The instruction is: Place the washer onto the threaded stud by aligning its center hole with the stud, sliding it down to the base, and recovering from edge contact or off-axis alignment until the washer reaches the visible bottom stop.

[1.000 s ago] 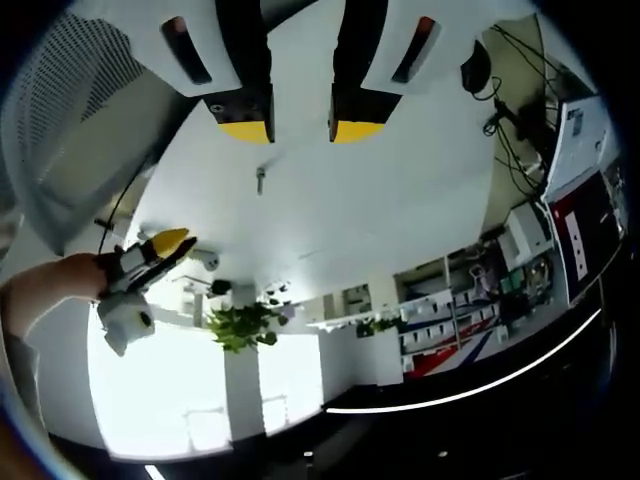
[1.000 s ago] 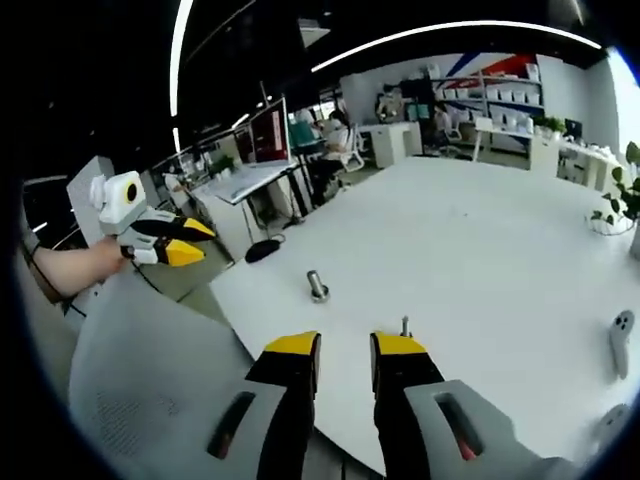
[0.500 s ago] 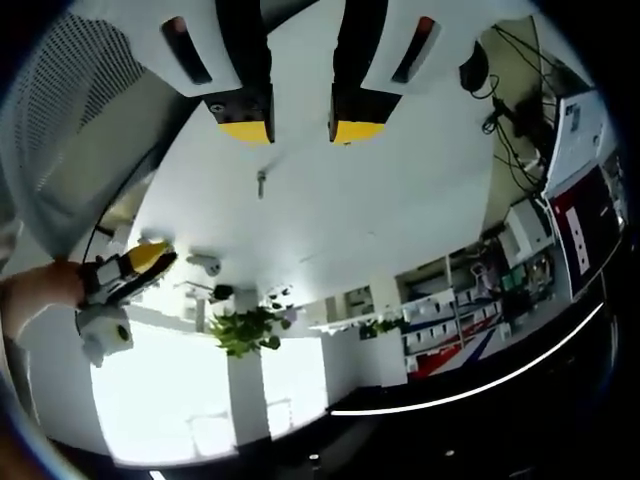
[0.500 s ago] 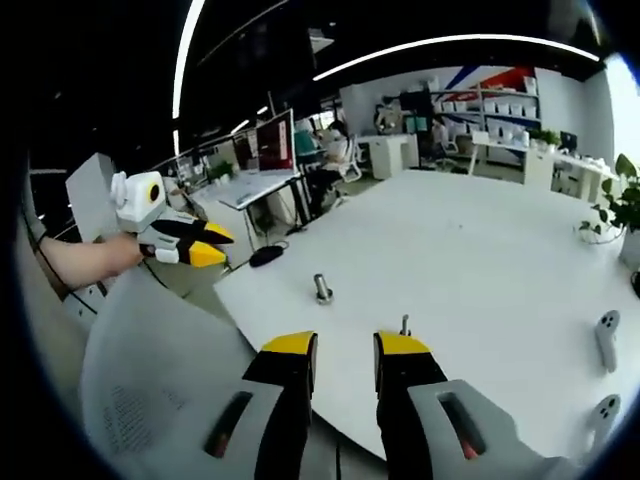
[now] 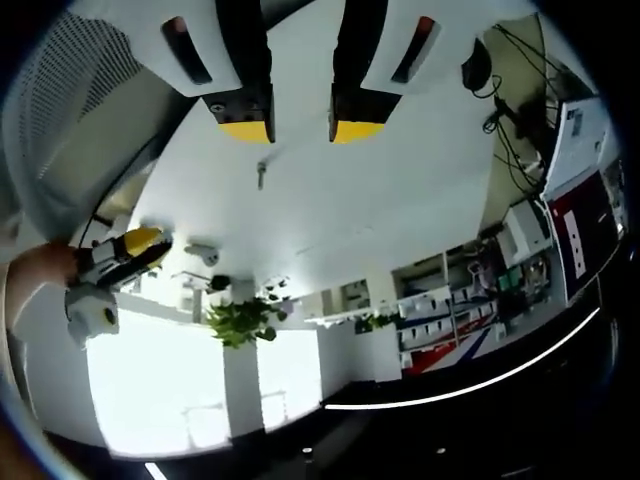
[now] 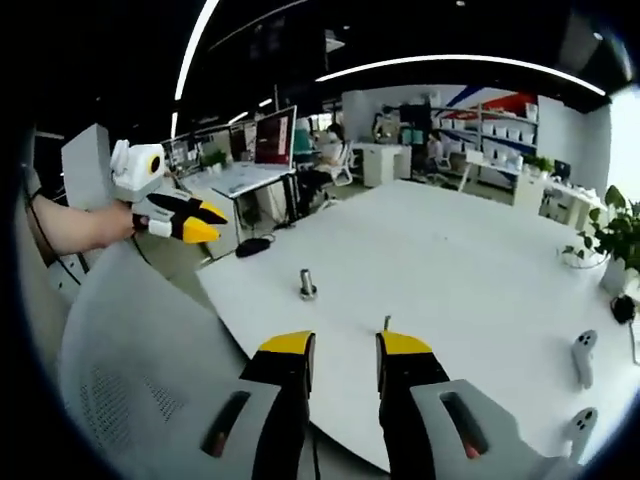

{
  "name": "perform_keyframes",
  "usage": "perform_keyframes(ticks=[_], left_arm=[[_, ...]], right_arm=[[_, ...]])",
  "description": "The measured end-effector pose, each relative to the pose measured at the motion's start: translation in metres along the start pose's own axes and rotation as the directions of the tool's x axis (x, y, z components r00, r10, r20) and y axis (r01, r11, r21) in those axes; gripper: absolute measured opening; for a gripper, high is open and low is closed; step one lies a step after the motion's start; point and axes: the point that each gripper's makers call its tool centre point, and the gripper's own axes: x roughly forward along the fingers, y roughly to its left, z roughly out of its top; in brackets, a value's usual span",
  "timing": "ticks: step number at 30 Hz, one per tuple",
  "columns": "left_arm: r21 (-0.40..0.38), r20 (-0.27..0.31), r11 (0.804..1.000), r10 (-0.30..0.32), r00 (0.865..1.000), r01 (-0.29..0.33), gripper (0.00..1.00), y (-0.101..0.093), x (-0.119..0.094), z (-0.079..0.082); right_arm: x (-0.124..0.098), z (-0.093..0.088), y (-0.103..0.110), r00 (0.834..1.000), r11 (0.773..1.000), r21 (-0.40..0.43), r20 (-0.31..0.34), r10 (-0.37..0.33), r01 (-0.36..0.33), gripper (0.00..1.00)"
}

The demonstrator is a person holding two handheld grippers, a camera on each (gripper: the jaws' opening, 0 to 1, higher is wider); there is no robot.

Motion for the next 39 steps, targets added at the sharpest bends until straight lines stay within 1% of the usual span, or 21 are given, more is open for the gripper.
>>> perform_keyframes(ticks=[2, 7, 11, 12, 13, 15, 19, 22, 23, 24, 25, 27, 28, 29, 32, 35, 37, 38, 39], left_arm=[[0.000, 0.005, 1.000, -0.001, 1.000, 0.001, 0.19, 0.001, -0.001, 0.001], [-0.039, 0.020, 0.999, 0.004, 1.000, -0.004, 0.19, 0.006, -0.003, 0.001], [-0.048, 0.024, 0.999, 0.007, 1.000, -0.006, 0.19, 0.007, -0.003, 0.002], [-0.046, 0.025, 0.999, 0.006, 1.000, -0.005, 0.19, 0.007, -0.003, 0.002], [-0.043, 0.019, 0.999, 0.003, 1.000, -0.002, 0.19, 0.007, -0.002, 0.002], [-0.041, 0.012, 0.999, 0.002, 1.000, -0.002, 0.19, 0.008, -0.001, 0.000], [-0.047, 0.019, 0.999, 0.006, 1.000, -0.005, 0.19, 0.009, -0.002, 0.002], [-0.051, 0.014, 0.999, 0.005, 1.000, -0.005, 0.18, 0.009, -0.002, 0.000], [-0.050, 0.018, 0.999, 0.008, 1.000, -0.007, 0.18, 0.009, -0.002, 0.001], [-0.050, 0.024, 0.999, 0.011, 1.000, -0.009, 0.18, 0.010, -0.003, 0.002], [-0.054, 0.029, 0.998, 0.014, 0.999, -0.012, 0.18, 0.010, -0.004, 0.002], [-0.043, 0.030, 0.999, 0.021, 0.999, -0.019, 0.18, 0.011, -0.004, 0.003], [-0.040, 0.031, 0.999, 0.023, 0.999, -0.022, 0.18, 0.011, -0.004, 0.003], [-0.044, 0.032, 0.999, 0.026, 0.999, -0.024, 0.18, 0.012, -0.004, 0.003], [-0.045, 0.037, 0.999, 0.029, 0.999, -0.028, 0.18, 0.011, -0.004, 0.004], [-0.020, 0.030, 0.999, 0.032, 0.999, -0.031, 0.18, 0.010, -0.005, 0.003], [-0.024, 0.038, 0.999, 0.026, 0.999, -0.025, 0.18, 0.009, -0.005, 0.005], [-0.026, 0.040, 1.000, 0.019, 0.999, -0.018, 0.18, 0.008, -0.004, 0.005], [-0.027, 0.038, 1.000, 0.013, 0.999, -0.012, 0.18, 0.007, -0.004, 0.005]], right_arm=[[-0.001, 0.004, -0.001, 1.000, 1.000, 0.010, 0.014, -0.008, 0.008, 0.27], [-0.004, 0.004, -0.005, 0.999, 0.999, 0.032, 0.030, -0.030, 0.029, 0.27], [-0.005, 0.002, -0.007, 0.999, 0.997, 0.062, 0.022, -0.039, 0.037, 0.27], [-0.006, 0.004, -0.008, 0.999, 0.997, 0.064, 0.023, -0.042, 0.040, 0.27], [-0.007, 0.008, -0.009, 0.998, 0.996, 0.077, 0.039, -0.047, 0.044, 0.28], [-0.007, 0.010, -0.008, 0.998, 0.997, 0.072, 0.045, -0.043, 0.040, 0.28], [-0.007, 0.007, -0.005, 0.999, 0.997, 0.063, 0.022, -0.041, 0.039, 0.28], [-0.010, -0.001, 0.004, 0.999, 0.997, 0.070, 0.016, -0.029, 0.028, 0.28], [-0.008, -0.006, 0.007, 1.000, 0.999, 0.047, 0.004, -0.023, 0.022, 0.27], [-0.005, -0.011, 0.008, 1.000, 1.000, 0.017, -0.018, -0.017, 0.017, 0.27], [-0.003, -0.014, 0.009, 0.999, 1.000, 0.005, -0.047, -0.010, 0.011, 0.27], [-0.002, -0.010, 0.008, 1.000, 1.000, 0.022, -0.029, -0.007, 0.008, 0.28], [-0.003, -0.006, 0.007, 1.000, 0.999, 0.045, -0.001, -0.011, 0.011, 0.28], [-0.004, -0.007, 0.006, 1.000, 0.999, 0.052, -0.003, -0.010, 0.010, 0.28], [-0.003, -0.015, 0.006, 0.999, 0.998, 0.059, -0.038, -0.006, 0.009, 0.29], [-0.003, -0.011, 0.009, 1.000, 0.999, 0.040, -0.022, -0.004, 0.005, 0.30], [-0.002, -0.014, 0.008, 0.999, 0.999, 0.031, -0.034, -0.007, 0.008, 0.30], [-0.002, -0.017, 0.007, 0.999, 0.999, 0.041, -0.049, -0.007, 0.009, 0.30], [-0.002, -0.017, 0.007, 0.999, 0.999, 0.046, -0.050, -0.006, 0.008, 0.30]])
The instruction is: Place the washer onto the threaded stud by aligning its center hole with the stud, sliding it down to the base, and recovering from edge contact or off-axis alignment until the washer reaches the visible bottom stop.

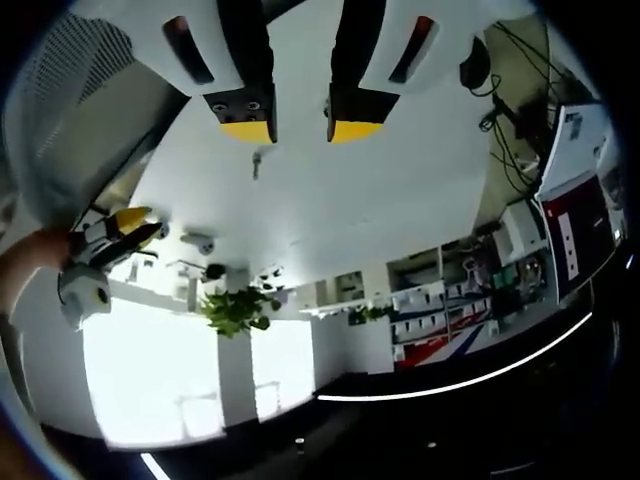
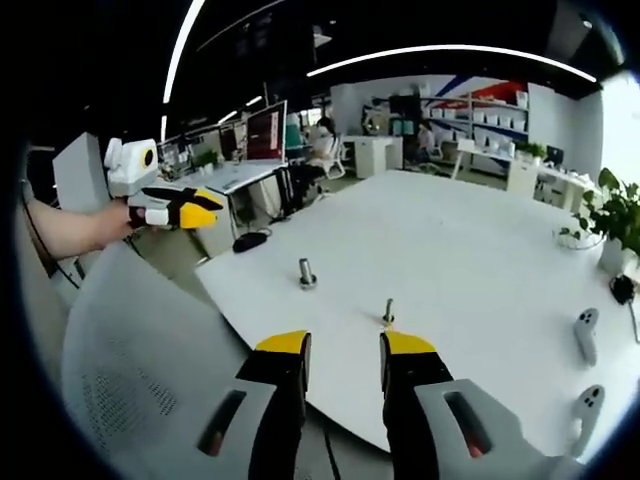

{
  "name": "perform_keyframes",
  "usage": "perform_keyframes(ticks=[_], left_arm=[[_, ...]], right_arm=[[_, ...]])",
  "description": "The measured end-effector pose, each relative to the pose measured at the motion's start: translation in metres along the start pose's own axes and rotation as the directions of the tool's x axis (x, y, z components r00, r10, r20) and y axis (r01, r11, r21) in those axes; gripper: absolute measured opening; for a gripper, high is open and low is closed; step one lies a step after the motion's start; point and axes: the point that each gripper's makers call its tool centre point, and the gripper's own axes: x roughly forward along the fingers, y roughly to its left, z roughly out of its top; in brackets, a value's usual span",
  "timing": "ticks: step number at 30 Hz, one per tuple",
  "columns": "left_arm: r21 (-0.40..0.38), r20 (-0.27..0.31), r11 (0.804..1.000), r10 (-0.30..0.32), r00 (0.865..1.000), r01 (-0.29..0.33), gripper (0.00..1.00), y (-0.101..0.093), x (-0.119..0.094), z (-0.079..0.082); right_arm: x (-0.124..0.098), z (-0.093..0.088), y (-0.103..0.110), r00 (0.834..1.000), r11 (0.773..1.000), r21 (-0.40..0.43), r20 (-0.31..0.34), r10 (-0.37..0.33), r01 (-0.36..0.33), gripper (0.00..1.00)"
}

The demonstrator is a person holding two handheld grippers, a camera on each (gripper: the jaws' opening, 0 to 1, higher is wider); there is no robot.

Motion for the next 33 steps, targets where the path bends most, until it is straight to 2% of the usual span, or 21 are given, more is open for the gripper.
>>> perform_keyframes(ticks=[3, 6, 9, 13, 18, 21, 23, 27, 30, 31, 32, 33], left_arm=[[0.005, 0.004, 1.000, -0.019, 1.000, 0.019, 0.18, -0.004, 0.000, 0.001], [0.019, 0.011, 1.000, -0.017, 1.000, 0.017, 0.18, -0.006, -0.002, 0.002], [0.024, 0.041, 1.000, -0.004, 0.999, 0.003, 0.18, -0.002, -0.004, 0.009], [-0.042, 0.077, 0.999, 0.007, 0.997, -0.004, 0.18, 0.005, -0.010, 0.011], [-0.079, 0.053, 0.996, -0.037, 0.998, 0.041, 0.20, 0.002, -0.002, 0.010], [-0.057, 0.056, 0.997, -0.046, 0.997, 0.049, 0.20, -0.002, -0.002, 0.013], [-0.029, 0.040, 0.999, -0.036, 0.999, 0.037, 0.20, -0.004, -0.005, 0.010], [-0.044, 0.035, 0.998, -0.035, 0.999, 0.037, 0.20, -0.004, -0.009, 0.008], [-0.036, 0.014, 0.999, -0.028, 0.999, 0.029, 0.19, 0.003, -0.006, -0.002], [-0.051, 0.010, 0.998, -0.021, 1.000, 0.022, 0.19, 0.005, -0.006, -0.005], [-0.119, 0.016, 0.993, -0.017, 1.000, 0.019, 0.19, 0.006, -0.006, -0.005], [-0.132, 0.029, 0.991, -0.012, 1.000, 0.016, 0.19, 0.007, -0.006, -0.003]], right_arm=[[-0.005, 0.007, -0.002, 0.999, 1.000, 0.002, 0.045, -0.017, 0.017, 0.30], [-0.005, 0.004, -0.006, 0.999, 0.999, 0.014, 0.033, -0.034, 0.034, 0.30], [-0.005, 0.011, -0.006, 0.998, 0.999, -0.009, 0.055, -0.035, 0.036, 0.30], [-0.005, 0.003, -0.004, 0.998, 0.997, -0.053, 0.017, -0.056, 0.057, 0.30], [-0.003, 0.004, -0.012, 0.998, 0.998, -0.019, 0.009, -0.066, 0.066, 0.30], [-0.004, 0.000, -0.013, 0.997, 0.996, -0.030, -0.002, -0.082, 0.082, 0.30], [-0.005, 0.000, -0.013, 0.996, 0.995, -0.033, -0.003, -0.093, 0.093, 0.30], [-0.002, -0.002, -0.016, 0.995, 0.994, -0.043, -0.023, -0.096, 0.095, 0.30], [-0.003, -0.005, -0.015, 0.994, 0.994, -0.044, -0.037, -0.103, 0.101, 0.30], [-0.003, -0.005, -0.015, 0.994, 0.994, -0.043, -0.038, -0.104, 0.103, 0.30], [-0.003, -0.005, -0.016, 0.994, 0.994, -0.038, -0.037, -0.106, 0.104, 0.30], [-0.003, -0.005, -0.016, 0.994, 0.994, -0.038, -0.035, -0.105, 0.104, 0.30]])
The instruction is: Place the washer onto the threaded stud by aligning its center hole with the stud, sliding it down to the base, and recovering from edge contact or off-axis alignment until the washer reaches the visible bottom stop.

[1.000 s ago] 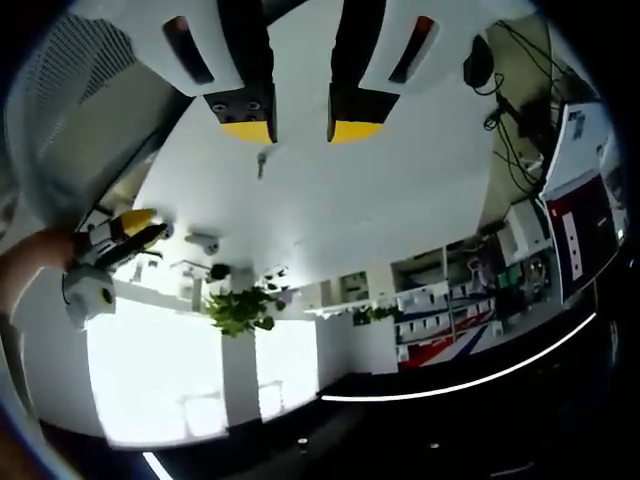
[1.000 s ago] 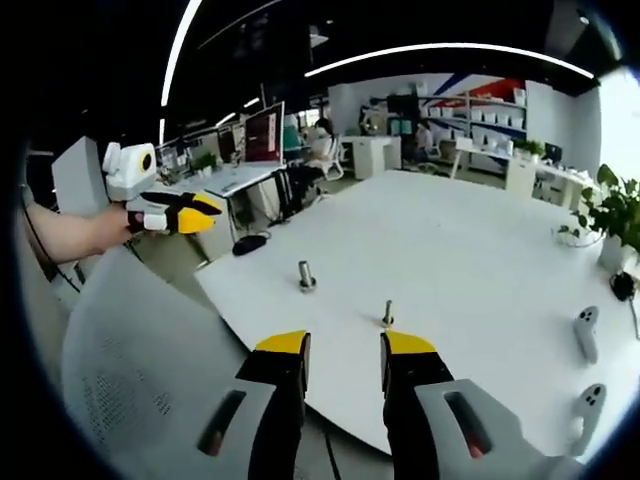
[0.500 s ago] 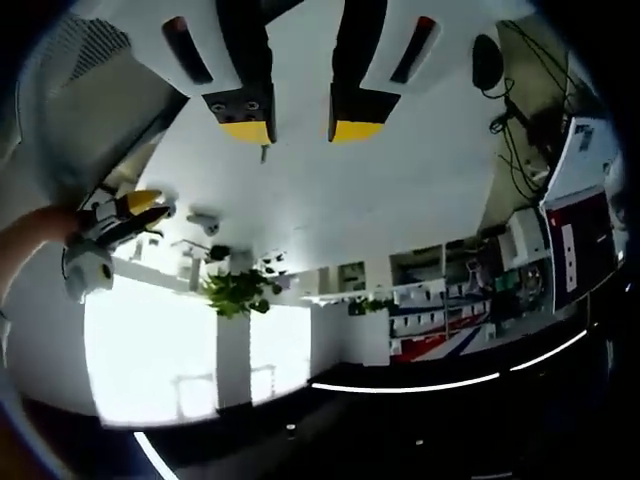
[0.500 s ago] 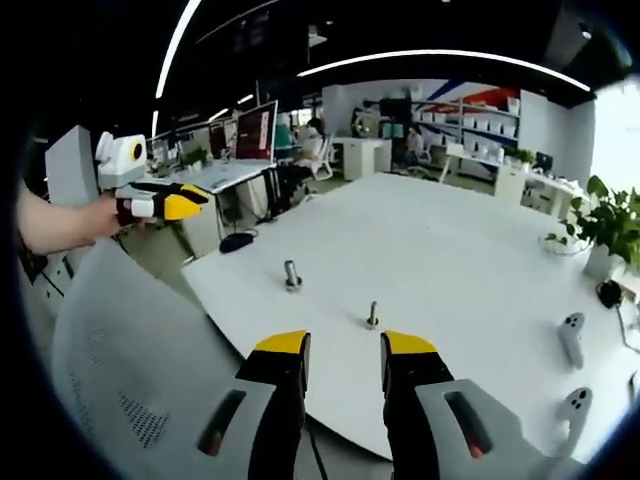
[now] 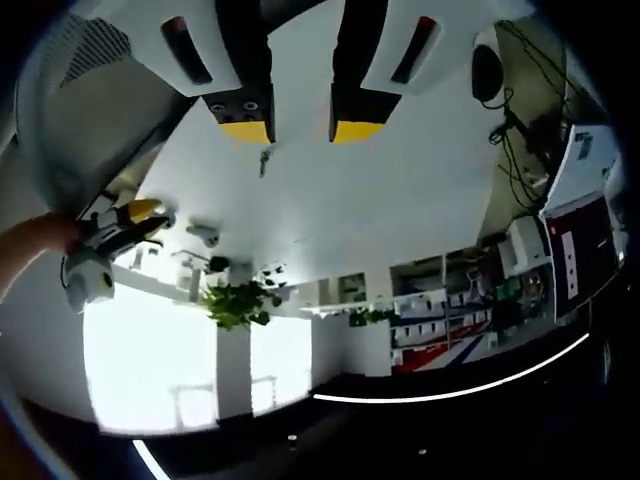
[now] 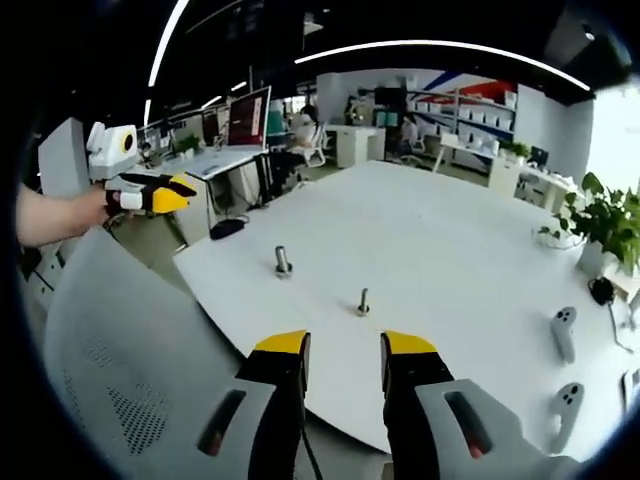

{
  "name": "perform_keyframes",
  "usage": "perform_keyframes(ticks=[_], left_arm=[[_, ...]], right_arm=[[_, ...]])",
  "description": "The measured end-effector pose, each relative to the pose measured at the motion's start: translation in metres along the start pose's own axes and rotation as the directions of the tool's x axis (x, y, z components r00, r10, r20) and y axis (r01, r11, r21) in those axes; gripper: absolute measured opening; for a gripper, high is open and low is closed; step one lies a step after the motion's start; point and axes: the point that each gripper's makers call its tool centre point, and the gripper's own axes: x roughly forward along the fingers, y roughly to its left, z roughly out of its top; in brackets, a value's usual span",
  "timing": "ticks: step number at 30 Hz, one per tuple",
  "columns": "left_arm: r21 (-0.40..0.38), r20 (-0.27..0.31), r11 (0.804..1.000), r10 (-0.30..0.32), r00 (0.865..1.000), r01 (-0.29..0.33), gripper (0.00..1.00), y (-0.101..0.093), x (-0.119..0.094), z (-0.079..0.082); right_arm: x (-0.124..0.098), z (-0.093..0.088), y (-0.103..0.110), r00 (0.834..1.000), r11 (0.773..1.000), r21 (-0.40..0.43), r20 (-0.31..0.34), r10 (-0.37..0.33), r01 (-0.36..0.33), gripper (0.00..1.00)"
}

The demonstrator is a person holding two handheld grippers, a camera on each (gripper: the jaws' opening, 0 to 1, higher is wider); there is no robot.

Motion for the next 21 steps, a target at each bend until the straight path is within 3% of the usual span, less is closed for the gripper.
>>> perform_keyframes(ticks=[4, 10, 13, 21], left_arm=[[0.055, -0.009, 0.998, 0.013, 1.000, -0.012, 0.19, -0.001, -0.001, -0.003], [0.015, 0.013, 1.000, 0.021, 1.000, -0.021, 0.20, 0.004, -0.005, -0.003], [-0.031, -0.025, 0.999, -0.015, 1.000, 0.014, 0.23, 0.000, 0.000, -0.011], [0.044, -0.035, 0.998, -0.032, 0.999, 0.033, 0.22, -0.010, 0.000, -0.011]], right_arm=[[0.001, -0.004, -0.001, 1.000, 1.000, 0.018, -0.015, 0.002, -0.001, 0.30], [0.002, -0.005, 0.003, 1.000, 1.000, 0.008, -0.023, 0.006, -0.006, 0.31], [0.002, -0.004, 0.003, 1.000, 1.000, 0.005, -0.021, 0.003, -0.003, 0.31], [0.001, -0.005, -0.001, 1.000, 1.000, 0.019, -0.017, -0.011, 0.011, 0.31]])
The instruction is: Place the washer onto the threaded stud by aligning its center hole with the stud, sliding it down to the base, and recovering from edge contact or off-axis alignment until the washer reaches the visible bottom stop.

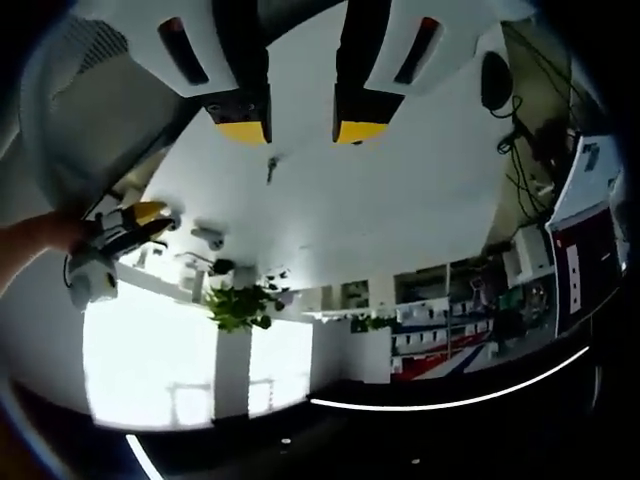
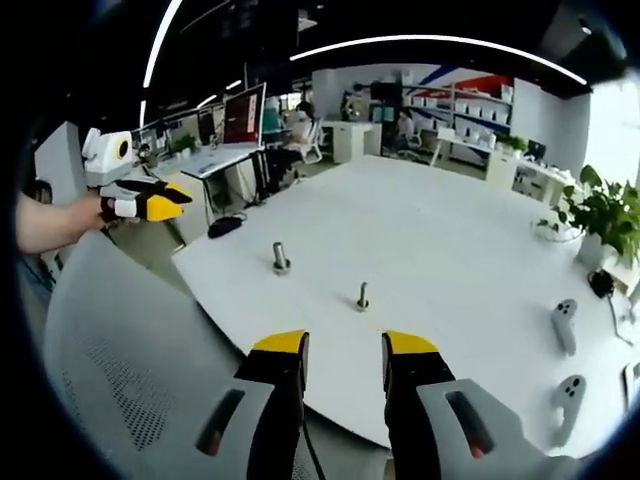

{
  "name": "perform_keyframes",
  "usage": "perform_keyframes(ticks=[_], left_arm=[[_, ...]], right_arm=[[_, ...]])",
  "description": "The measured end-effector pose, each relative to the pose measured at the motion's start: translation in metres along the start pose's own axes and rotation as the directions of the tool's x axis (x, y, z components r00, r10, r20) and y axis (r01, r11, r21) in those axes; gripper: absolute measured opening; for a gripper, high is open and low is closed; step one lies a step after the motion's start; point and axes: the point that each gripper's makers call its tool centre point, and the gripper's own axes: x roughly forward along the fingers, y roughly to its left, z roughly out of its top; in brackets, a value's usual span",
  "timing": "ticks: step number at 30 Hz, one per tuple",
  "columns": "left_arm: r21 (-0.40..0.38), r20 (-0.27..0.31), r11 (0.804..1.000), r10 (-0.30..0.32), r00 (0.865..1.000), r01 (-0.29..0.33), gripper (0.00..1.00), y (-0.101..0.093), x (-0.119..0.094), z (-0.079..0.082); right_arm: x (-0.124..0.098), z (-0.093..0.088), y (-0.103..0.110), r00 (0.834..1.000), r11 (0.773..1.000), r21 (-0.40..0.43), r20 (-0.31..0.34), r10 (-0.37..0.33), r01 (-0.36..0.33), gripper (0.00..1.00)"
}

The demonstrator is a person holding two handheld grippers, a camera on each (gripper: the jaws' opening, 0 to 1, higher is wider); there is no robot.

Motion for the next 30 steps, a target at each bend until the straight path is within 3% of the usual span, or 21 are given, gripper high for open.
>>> perform_keyframes(ticks=[8, 23, 30], left_arm=[[-0.019, 0.000, 1.000, -0.005, 1.000, 0.005, 0.22, 0.0009, 0.0004, -0.0005], [0.019, -0.037, 1.000, -0.011, 0.999, 0.012, 0.21, -0.0027, 0.0029, -0.0062], [-0.012, -0.041, 1.000, -0.026, 0.999, 0.025, 0.21, -0.0013, 0.0042, -0.0087]], right_arm=[[0.0022, -0.0037, -0.0007, 1.000, 1.000, -0.006, -0.019, 0.003, -0.003, 0.31], [0.0026, -0.0072, 0.0001, 0.999, 1.000, -0.003, -0.045, 0.002, -0.002, 0.31], [0.0041, -0.0097, 0.0005, 0.998, 1.000, -0.003, -0.059, 0.002, -0.002, 0.31]])
